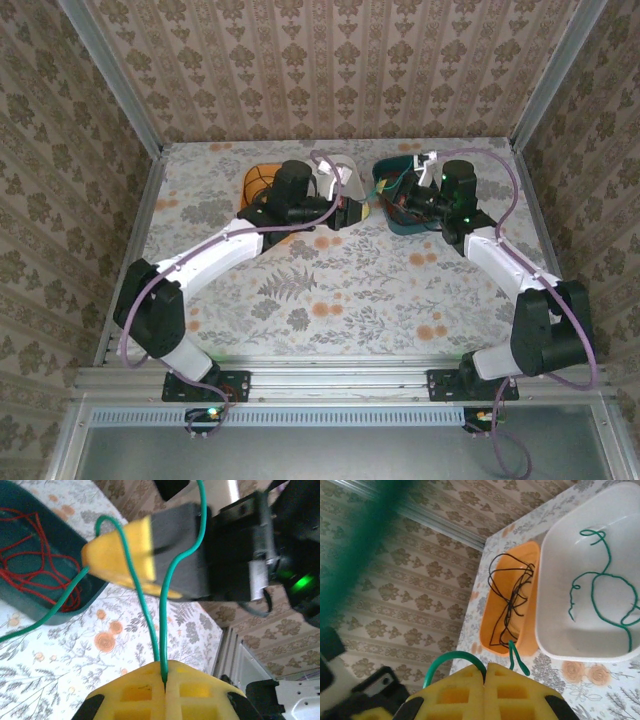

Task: Untangle the cables

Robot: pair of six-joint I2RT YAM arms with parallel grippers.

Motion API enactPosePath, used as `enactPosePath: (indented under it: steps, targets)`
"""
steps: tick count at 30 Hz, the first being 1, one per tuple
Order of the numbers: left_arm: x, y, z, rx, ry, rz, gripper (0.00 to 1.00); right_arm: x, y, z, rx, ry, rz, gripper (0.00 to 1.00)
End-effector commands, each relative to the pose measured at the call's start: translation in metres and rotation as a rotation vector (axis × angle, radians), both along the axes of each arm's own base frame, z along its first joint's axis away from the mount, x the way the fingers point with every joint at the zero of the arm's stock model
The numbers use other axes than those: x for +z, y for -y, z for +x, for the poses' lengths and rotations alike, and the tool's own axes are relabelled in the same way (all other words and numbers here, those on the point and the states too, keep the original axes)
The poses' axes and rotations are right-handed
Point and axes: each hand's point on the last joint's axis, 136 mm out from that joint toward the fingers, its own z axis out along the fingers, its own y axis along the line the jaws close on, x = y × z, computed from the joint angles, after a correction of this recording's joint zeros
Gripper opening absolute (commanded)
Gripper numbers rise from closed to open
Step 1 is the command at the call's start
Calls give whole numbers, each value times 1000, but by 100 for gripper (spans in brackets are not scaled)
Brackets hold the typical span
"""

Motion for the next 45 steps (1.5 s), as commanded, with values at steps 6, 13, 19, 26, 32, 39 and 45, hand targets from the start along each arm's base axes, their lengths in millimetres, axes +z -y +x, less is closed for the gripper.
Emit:
enactPosePath:
  steps: [6, 13, 19, 26, 32, 39, 45]
  targets:
    - [-65, -42, 67, 290, -228, 97, 0, 61, -6, 2, 15, 145, 96, 0]
    - [-72, -39, 99, 362, -272, -7, 0, 44, -3, 6, -22, 89, 69, 22]
    - [-70, -48, 126, 472, -279, -65, 0, 31, 12, 6, -122, 59, -4, 53]
    - [-59, -72, 159, 590, -262, -175, 0, 26, 21, -3, -150, 71, -77, 53]
    - [-82, -72, 178, 614, -296, -149, 0, 23, 22, -4, -148, 60, -93, 53]
    - [-122, -69, 185, 629, -335, -43, 40, 25, 26, -6, -160, 67, -134, 53]
    - [-82, -84, 184, 687, -170, 9, 83, 21, 33, -5, -192, 60, -170, 53]
